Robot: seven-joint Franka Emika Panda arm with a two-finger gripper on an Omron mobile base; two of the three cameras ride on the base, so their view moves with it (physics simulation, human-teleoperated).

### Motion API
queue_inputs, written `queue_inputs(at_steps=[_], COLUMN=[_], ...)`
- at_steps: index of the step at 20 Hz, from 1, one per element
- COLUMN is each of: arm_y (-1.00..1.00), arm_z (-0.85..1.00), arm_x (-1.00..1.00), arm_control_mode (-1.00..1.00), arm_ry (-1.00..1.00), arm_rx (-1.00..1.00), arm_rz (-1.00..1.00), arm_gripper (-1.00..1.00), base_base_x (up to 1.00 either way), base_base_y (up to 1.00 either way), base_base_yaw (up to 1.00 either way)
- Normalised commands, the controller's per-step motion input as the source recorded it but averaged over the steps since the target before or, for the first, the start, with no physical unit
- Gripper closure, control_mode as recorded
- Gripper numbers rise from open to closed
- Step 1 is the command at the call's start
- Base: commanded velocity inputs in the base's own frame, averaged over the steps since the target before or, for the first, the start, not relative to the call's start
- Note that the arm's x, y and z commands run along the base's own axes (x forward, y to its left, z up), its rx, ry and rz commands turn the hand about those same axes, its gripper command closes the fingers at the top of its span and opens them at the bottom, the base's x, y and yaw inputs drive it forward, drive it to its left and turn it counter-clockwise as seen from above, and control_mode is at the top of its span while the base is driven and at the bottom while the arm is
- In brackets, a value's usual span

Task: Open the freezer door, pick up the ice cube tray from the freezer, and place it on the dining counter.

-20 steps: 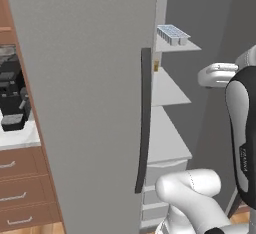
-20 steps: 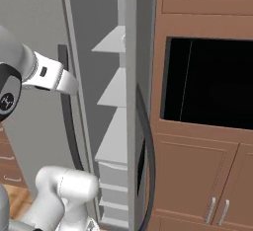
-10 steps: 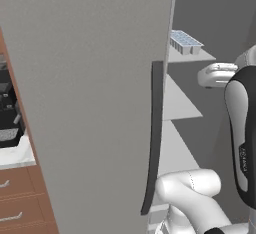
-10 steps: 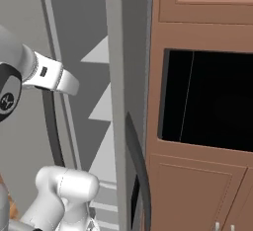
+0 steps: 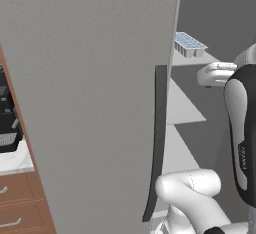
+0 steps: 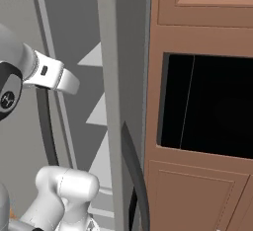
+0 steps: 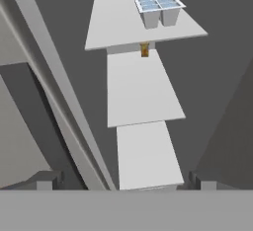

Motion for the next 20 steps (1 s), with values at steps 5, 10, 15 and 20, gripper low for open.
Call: queue_inputs(at_steps=[5, 10, 15, 20], arm_y=[0.00, 0.00, 0.01, 0.00], arm_z=[0.00, 0.00, 0.00, 0.00], arm_x=[0.33, 0.37, 0.26, 0.16], arm_control_mode=[-1.00, -1.00, -1.00, -1.00], arm_ry=[0.00, -0.04, -0.10, -0.15], arm_rx=[0.09, 0.20, 0.23, 0.25], arm_rz=[-0.08, -0.21, -0.29, -0.33], arm_gripper=[-1.00, -1.00, -1.00, -1.00], base_base_x=[0.00, 0.00, 0.00, 0.00], base_base_y=[0.00, 0.00, 0.00, 0.00], base_base_yaw=[0.00, 0.00, 0.00, 0.00])
